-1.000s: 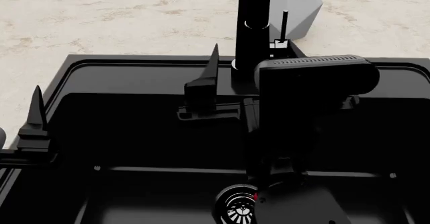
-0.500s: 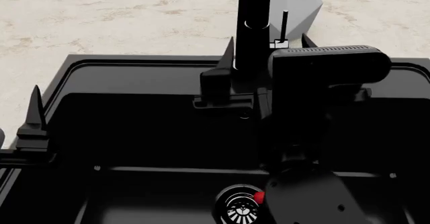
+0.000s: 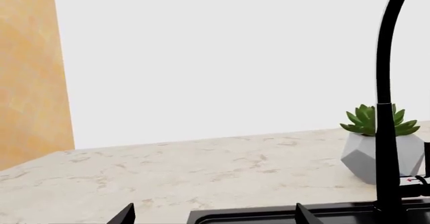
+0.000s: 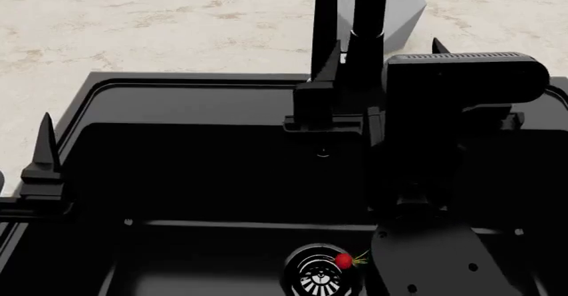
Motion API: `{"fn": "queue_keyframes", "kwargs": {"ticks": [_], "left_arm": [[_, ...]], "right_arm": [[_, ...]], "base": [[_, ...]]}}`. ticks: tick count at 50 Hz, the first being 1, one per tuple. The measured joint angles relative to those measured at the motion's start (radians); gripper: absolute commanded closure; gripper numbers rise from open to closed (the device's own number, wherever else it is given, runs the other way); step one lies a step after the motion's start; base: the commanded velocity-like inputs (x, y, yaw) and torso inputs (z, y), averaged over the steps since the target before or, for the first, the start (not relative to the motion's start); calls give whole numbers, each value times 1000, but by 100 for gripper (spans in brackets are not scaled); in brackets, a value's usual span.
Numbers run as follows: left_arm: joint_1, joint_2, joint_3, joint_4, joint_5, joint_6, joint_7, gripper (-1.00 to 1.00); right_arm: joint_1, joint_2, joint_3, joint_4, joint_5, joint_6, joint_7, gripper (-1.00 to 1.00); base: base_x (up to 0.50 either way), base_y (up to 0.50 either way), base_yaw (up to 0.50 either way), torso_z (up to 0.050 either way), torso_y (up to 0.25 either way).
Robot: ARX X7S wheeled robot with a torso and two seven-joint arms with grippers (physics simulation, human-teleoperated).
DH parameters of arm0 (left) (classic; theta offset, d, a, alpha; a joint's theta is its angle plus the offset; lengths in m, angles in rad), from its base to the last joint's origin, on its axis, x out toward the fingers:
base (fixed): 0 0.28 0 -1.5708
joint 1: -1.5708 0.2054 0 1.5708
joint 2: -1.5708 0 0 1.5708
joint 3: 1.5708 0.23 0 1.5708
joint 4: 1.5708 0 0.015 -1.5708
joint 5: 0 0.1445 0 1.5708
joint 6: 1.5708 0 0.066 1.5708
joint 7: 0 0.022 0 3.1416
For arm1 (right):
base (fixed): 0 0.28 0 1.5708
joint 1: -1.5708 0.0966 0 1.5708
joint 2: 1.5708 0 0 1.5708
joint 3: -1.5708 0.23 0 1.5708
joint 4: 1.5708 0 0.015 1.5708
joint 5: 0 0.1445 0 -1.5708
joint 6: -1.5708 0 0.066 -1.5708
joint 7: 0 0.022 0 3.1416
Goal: Turn the sink spout to the right.
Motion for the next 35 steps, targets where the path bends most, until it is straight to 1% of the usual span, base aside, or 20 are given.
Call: {"fn": "queue_keyframes", "kwargs": {"ticks": [35], "left_arm": [[-4,-6,8,-5,-10,-2,-6,-100]], "right_arm": [[39,60,25,115,-19,-32,-4,-100]], "base": [[0,0,0,0,0]]}}
